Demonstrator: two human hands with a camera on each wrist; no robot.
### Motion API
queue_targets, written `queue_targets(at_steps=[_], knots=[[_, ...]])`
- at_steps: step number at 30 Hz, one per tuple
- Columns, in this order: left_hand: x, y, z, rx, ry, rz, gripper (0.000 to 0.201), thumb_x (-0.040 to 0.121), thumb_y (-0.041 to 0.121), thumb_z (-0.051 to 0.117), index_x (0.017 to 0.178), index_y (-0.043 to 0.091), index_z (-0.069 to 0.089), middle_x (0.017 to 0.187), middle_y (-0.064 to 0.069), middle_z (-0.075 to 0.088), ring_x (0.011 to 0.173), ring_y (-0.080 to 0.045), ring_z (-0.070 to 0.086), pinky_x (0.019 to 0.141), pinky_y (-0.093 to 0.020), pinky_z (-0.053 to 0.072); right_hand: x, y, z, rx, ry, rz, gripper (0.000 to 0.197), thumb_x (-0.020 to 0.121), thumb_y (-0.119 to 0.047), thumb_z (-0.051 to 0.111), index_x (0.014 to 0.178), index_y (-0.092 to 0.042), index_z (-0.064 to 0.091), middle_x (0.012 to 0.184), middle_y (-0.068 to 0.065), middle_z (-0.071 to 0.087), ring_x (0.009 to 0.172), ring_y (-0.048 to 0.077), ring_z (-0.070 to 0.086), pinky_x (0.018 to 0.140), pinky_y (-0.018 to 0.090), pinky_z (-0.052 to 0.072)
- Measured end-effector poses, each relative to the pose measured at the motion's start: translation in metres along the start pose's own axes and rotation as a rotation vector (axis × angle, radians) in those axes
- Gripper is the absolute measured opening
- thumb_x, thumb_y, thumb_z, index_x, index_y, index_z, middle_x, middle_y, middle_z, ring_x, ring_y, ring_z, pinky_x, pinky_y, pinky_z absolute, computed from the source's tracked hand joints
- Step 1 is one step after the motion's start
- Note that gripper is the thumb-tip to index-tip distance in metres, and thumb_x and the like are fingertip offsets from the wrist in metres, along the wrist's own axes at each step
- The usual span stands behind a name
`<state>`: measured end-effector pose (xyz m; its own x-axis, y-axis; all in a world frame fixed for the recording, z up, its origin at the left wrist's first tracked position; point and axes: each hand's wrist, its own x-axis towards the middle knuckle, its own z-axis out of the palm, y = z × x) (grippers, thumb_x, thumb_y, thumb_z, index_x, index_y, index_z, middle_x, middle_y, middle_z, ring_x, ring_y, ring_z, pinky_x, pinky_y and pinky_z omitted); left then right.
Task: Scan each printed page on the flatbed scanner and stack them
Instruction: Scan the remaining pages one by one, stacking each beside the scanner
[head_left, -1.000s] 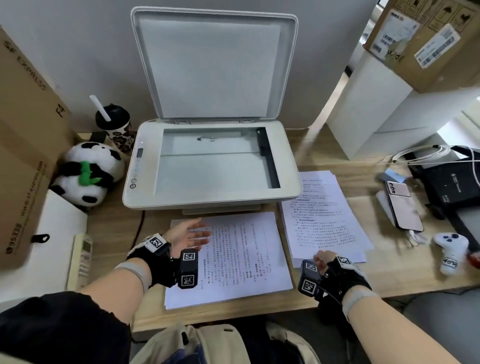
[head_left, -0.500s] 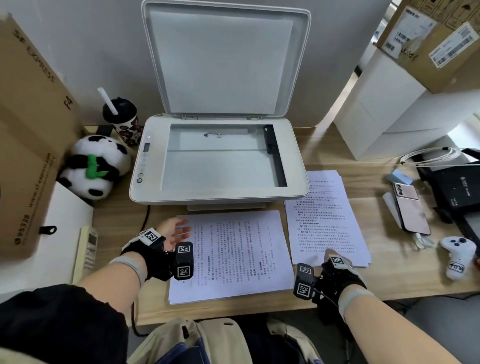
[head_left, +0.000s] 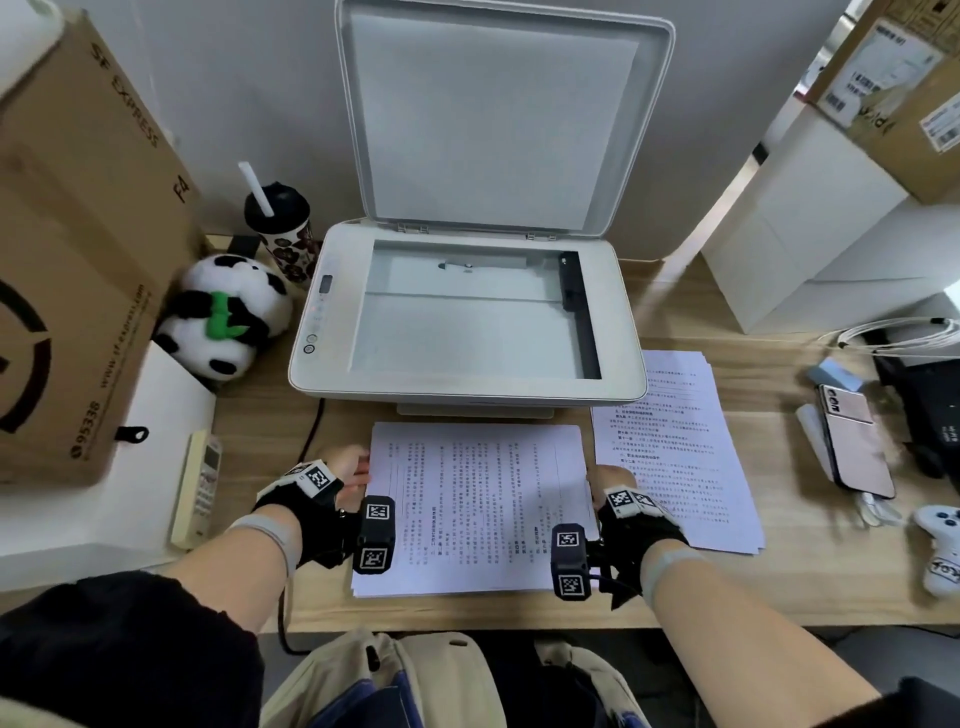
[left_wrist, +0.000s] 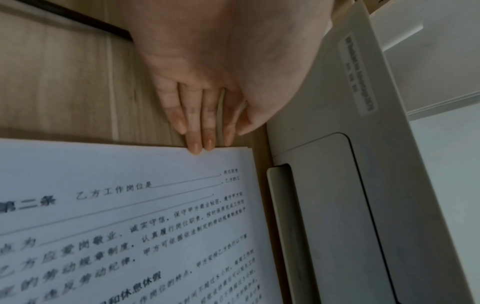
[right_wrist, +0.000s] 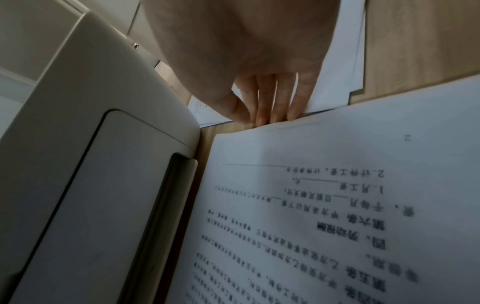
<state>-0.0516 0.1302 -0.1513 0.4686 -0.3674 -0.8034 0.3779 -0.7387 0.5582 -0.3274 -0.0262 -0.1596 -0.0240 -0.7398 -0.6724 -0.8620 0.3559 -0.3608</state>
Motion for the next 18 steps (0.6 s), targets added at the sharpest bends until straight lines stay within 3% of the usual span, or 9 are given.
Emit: queue_targets(at_steps=[2,4,7,9,11,13,14,15,18], knots=[[-0.001,0.000,-0.002,-0.007,-0.002,-0.020,0.040,0.101,0.011,0.031,0.137,-0.004,0.039,0.142,-0.020,0.044,0.105,-0.030,0.052,0.078,-0.023,0.047,0.004,0.001,0.004,-0.113,0.026,-0.018,0.033,0.096,-0.005,0.041,0.063,-0.009,0.037,0.084,0.011,0.057,0.089,0.027,0.054,0.070,0.024,0.035],[0.000,0.000,-0.002,-0.005,-0.008,-0.037,0.041,0.101,0.013,0.031,0.138,-0.003,0.039,0.143,-0.020,0.042,0.127,-0.033,0.046,0.104,-0.033,0.035,0.008,0.001,0.007,-0.163,0.062,-0.095,0.040,0.097,-0.007,0.039,0.059,-0.012,0.029,0.071,0.006,0.046,0.075,0.023,0.046,0.066,0.023,0.034],[0.002,0.000,-0.002,-0.040,0.002,-0.052,0.040,0.101,0.012,0.032,0.137,-0.004,0.039,0.143,-0.020,0.042,0.131,-0.033,0.042,0.109,-0.035,0.028,0.000,0.002,0.010,-0.137,0.131,-0.103,0.040,0.095,-0.009,0.040,0.055,-0.009,0.038,0.058,0.005,0.040,0.060,0.022,0.042,0.057,0.023,0.030],[0.002,0.001,-0.002,-0.048,-0.005,-0.042,0.039,0.101,0.011,0.033,0.136,-0.005,0.040,0.141,-0.021,0.044,0.128,-0.033,0.045,0.108,-0.036,0.031,-0.002,0.002,0.011,-0.028,0.169,-0.065,0.029,0.091,-0.009,0.044,0.064,-0.006,0.053,0.061,0.007,0.046,0.060,0.023,0.044,0.053,0.023,0.027],[0.003,0.002,-0.003,-0.030,-0.017,-0.053,0.035,0.100,0.012,0.035,0.130,-0.003,0.047,0.131,-0.022,0.051,0.114,-0.032,0.052,0.101,-0.036,0.038,-0.005,0.003,0.013,0.024,0.149,-0.089,0.022,0.090,-0.010,0.046,0.098,-0.008,0.066,0.084,0.013,0.062,0.075,0.027,0.051,0.056,0.022,0.033],[0.006,0.004,-0.006,-0.026,-0.054,-0.071,0.022,0.099,0.012,0.037,0.104,0.003,0.056,0.100,-0.018,0.056,0.086,-0.029,0.056,0.069,-0.027,0.050,-0.008,0.003,0.014,0.075,0.173,-0.101,0.031,0.090,-0.012,0.050,0.119,-0.008,0.062,0.112,0.016,0.065,0.095,0.032,0.058,0.072,0.024,0.040],[0.005,0.006,-0.007,-0.031,-0.064,-0.078,0.020,0.098,0.012,0.036,0.088,0.006,0.053,0.083,-0.012,0.051,0.067,-0.022,0.054,0.047,-0.020,0.045,-0.009,0.003,0.014,0.104,0.191,-0.106,0.031,0.091,-0.014,0.054,0.120,-0.007,0.061,0.116,0.016,0.065,0.102,0.033,0.059,0.076,0.027,0.041],[0.007,0.007,-0.008,-0.031,-0.059,-0.079,0.023,0.097,0.011,0.036,0.078,0.009,0.048,0.073,-0.008,0.044,0.050,-0.017,0.049,0.034,-0.015,0.034,-0.011,0.002,0.014,0.129,0.203,-0.104,0.030,0.090,-0.016,0.057,0.118,-0.006,0.060,0.115,0.015,0.065,0.103,0.032,0.060,0.078,0.028,0.041],[0.008,0.007,-0.009,-0.005,-0.024,-0.060,0.024,0.097,0.012,0.036,0.075,0.011,0.047,0.068,-0.005,0.042,0.024,-0.009,0.043,0.029,-0.010,0.027,-0.013,0.003,0.015,0.223,0.265,-0.123,0.028,0.086,-0.017,0.064,0.112,-0.008,0.058,0.111,0.013,0.065,0.098,0.031,0.062,0.079,0.030,0.044]])
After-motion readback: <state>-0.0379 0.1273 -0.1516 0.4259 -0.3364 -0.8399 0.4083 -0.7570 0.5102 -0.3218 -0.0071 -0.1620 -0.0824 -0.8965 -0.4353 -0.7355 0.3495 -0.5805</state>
